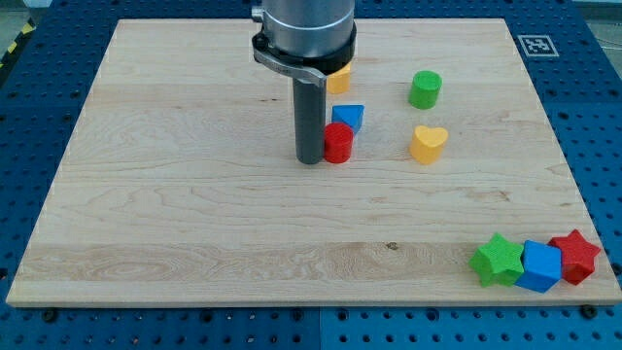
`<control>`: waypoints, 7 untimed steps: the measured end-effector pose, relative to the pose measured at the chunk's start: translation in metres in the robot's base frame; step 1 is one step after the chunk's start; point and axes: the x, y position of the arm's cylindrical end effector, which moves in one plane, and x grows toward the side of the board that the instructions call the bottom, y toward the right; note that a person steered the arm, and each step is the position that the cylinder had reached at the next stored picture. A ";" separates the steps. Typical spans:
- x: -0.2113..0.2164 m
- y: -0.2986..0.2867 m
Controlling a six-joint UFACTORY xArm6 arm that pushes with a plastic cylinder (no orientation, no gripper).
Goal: Move the red circle towards the bottom of the board
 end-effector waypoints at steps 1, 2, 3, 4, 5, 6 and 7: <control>0.001 0.002; -0.025 -0.005; -0.058 -0.027; -0.087 -0.041; -0.130 -0.042; -0.176 -0.033; -0.182 0.000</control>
